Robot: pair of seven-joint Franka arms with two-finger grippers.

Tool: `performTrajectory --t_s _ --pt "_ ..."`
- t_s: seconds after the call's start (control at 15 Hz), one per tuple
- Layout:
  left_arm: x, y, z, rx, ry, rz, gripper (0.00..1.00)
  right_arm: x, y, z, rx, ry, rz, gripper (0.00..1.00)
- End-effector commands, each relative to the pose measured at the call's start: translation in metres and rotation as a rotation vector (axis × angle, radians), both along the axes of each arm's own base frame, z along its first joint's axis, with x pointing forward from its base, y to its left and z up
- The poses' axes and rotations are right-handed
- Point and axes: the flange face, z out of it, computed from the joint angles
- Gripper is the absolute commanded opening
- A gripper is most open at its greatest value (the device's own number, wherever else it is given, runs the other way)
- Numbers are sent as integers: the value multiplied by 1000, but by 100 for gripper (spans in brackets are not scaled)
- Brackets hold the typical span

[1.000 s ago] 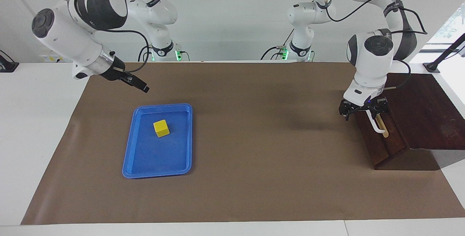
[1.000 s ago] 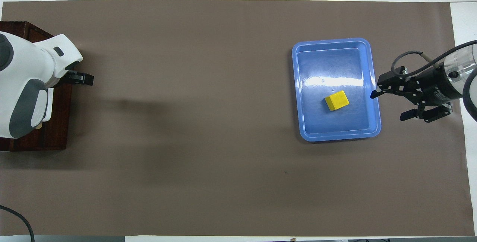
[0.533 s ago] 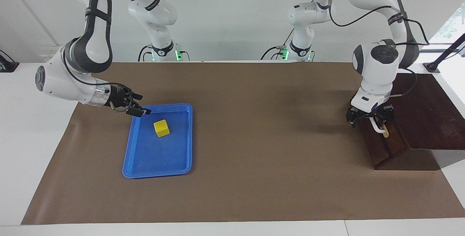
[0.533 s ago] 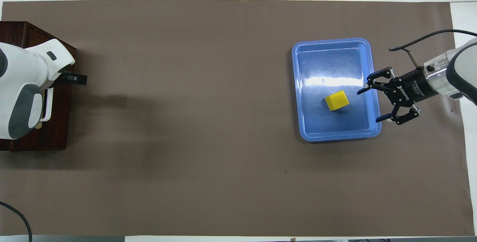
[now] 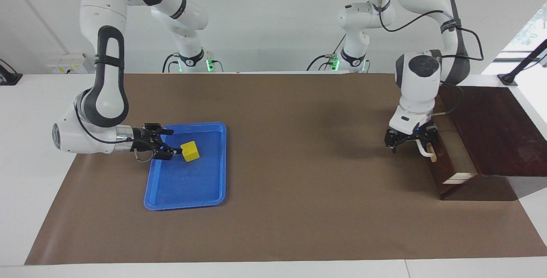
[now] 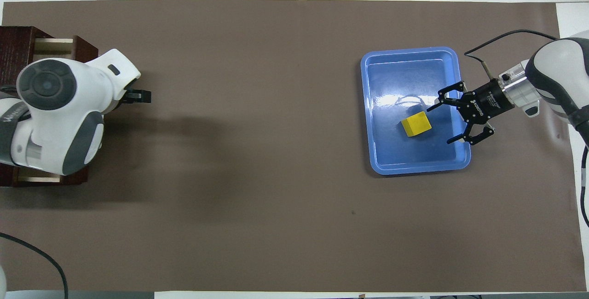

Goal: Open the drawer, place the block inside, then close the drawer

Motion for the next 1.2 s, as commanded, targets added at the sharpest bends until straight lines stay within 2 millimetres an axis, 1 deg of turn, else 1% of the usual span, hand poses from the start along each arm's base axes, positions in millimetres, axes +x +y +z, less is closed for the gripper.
performTrajectory --t_s 0.0,0.07,0.13,0.27,0.33,0.4,0.47,0.53,0.6,0.67,0.73,0.8,0.87,0.93,1.07,1.13 --pt "-18 -59 -7 -5 20 43 100 13 -5 -23 48 52 -19 100" --pt "-22 -69 -8 -3 24 48 100 13 -5 -28 52 59 -20 100" --pt "-24 -74 -7 -3 27 47 100 15 -5 -32 61 63 -27 100" --pt "-24 -71 -6 0 32 52 100 21 -6 -32 70 59 -44 100" --pt "-22 -70 -3 3 35 60 100 22 -2 -33 69 60 -45 100" --pt "-16 -72 15 -6 54 95 100 23 -1 -33 70 61 -45 100" --pt "-9 -74 39 -28 85 144 100 23 -2 -32 69 61 -45 100" --pt "-3 -74 69 -47 120 189 100 27 -5 -28 68 49 -48 100" --pt "-1 -80 89 -51 152 210 100 34 -5 -25 62 43 -55 100" --pt "-4 -87 108 -57 169 234 100 40 -5 -20 56 34 -60 100" --pt "-12 -92 121 -81 184 288 100 42 -2 -20 53 31 -56 100" --pt "-23 -98 138 -118 175 365 100 43 4 -19 48 27 -45 100" --pt "-35 -106 152 -159 162 451 100 44 8 -20 40 24 -38 100" --pt "-45 -115 161 -200 168 546 100 45 17 -20 40 23 -26 100" --pt "-62 -143 167 -243 173 714 100 45 26 -22 38 24 -10 100" --pt "-74 -162 166 -252 152 814 100 44 32 -24 37 25 2 100"
